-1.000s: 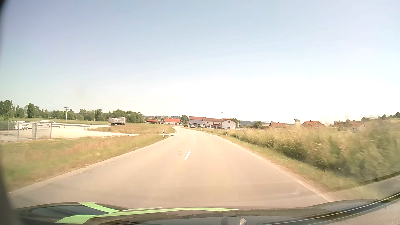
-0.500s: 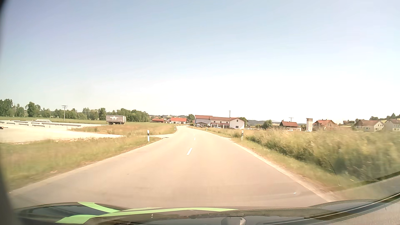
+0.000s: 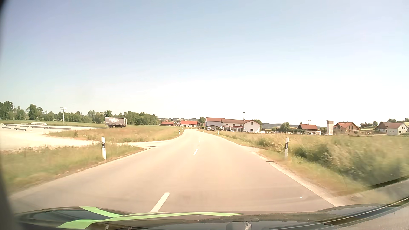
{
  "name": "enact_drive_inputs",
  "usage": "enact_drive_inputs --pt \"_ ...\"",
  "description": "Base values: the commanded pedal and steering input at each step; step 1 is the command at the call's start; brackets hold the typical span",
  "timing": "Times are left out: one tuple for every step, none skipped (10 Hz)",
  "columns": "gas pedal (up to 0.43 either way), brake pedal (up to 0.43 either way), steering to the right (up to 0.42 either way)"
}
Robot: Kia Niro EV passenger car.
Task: Follow the waypoints while adhering to traffic rules and regulations
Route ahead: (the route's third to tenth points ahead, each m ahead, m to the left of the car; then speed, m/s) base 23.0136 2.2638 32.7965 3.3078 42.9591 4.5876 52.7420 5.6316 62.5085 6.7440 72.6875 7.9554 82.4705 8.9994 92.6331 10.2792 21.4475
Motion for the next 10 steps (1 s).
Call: enact_drive_inputs --pt "0.228 0.0 -0.015" --pt "0.228 0.0 -0.015" --pt "0.228 0.0 -0.015" --pt "0.22 0.0 -0.015" --pt "0.22 0.0 -0.015" --pt "0.22 0.0 -0.015" --pt "0.22 0.0 -0.015" --pt "0.22 0.0 -0.015" --pt "0.228 0.0 -0.015" --pt "0.228 0.0 -0.015"
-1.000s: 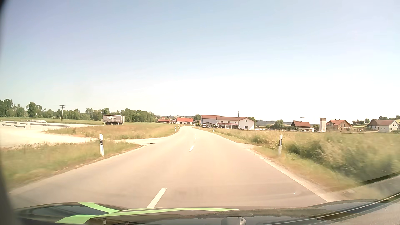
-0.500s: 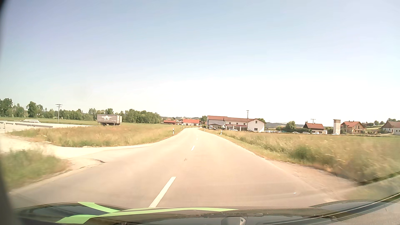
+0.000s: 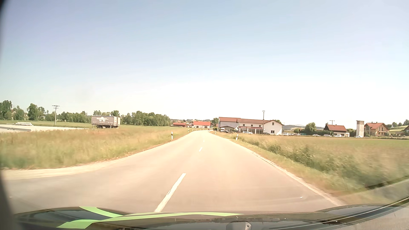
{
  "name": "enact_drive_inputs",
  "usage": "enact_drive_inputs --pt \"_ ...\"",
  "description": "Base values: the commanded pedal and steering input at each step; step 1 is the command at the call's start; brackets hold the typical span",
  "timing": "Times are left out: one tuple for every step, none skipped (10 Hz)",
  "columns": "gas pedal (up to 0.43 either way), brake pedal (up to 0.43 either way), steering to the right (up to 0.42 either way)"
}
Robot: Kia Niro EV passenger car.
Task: Follow the waypoints while adhering to traffic rules and regulations
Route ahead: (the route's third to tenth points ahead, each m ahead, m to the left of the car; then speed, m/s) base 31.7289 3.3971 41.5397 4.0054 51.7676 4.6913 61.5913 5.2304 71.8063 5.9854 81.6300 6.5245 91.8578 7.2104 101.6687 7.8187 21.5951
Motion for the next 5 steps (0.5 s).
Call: enact_drive_inputs --pt "0.228 0.0 -0.014" --pt "0.228 0.0 -0.013" --pt "0.22 0.0 -0.011" --pt "0.22 0.0 -0.008" --pt "0.197 0.0 -0.006"
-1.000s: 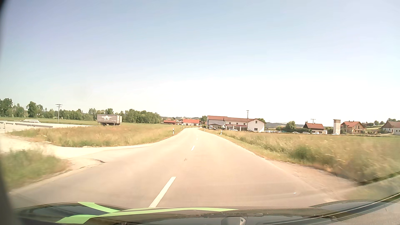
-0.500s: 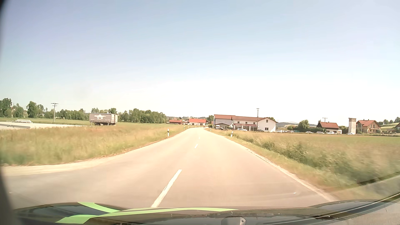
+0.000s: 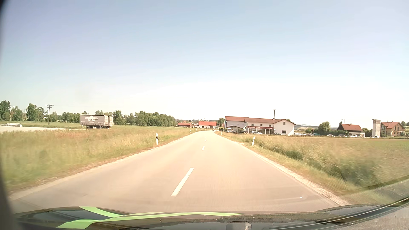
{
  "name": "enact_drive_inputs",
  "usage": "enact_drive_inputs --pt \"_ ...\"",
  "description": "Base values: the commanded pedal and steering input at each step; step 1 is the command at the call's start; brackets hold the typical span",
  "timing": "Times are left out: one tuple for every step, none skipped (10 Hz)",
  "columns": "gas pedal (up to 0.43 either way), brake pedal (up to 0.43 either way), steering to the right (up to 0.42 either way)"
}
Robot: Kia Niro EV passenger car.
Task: Follow the waypoints while adhering to traffic rules and regulations
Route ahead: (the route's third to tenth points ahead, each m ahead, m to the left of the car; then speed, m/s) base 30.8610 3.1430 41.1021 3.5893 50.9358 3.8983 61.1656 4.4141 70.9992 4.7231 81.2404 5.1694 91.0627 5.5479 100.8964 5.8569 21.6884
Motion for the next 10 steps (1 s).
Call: enact_drive_inputs --pt "0.177 0.0 -0.006" --pt "0.177 0.0 -0.007" --pt "0.177 0.0 -0.008" --pt "0.177 0.0 -0.008" --pt "0.177 0.0 -0.008" --pt "0.177 0.0 -0.007" --pt "0.169 0.0 -0.006" --pt "0.169 0.0 -0.006" --pt "0.169 0.0 -0.006" --pt "0.157 0.0 -0.006"
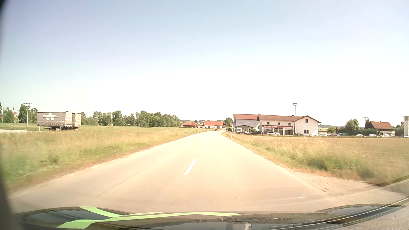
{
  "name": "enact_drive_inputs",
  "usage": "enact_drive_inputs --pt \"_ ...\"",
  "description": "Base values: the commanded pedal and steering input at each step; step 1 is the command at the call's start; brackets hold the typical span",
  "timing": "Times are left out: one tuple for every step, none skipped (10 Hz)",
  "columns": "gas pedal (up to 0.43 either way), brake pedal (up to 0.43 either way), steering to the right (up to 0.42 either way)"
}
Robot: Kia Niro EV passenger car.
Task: Follow the waypoints while adhering to traffic rules and regulations
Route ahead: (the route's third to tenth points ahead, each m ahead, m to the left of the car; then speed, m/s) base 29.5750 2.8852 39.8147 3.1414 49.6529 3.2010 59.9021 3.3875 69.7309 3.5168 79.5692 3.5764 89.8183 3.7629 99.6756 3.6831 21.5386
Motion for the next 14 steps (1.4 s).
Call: enact_drive_inputs --pt "0.15 0.0 -0.006" --pt "0.15 0.0 -0.005" --pt "0.15 0.0 -0.005" --pt "0.15 0.0 -0.005" --pt "0.15 0.0 -0.006" --pt "0.15 0.0 -0.005" --pt "0.15 0.0 -0.005" --pt "0.15 0.0 -0.006" --pt "0.15 0.0 -0.006" --pt "0.15 0.0 -0.006" --pt "0.15 0.0 -0.005" --pt "0.157 0.0 -0.004" --pt "0.169 0.0 -0.003" --pt "0.189 0.0 -0.001"
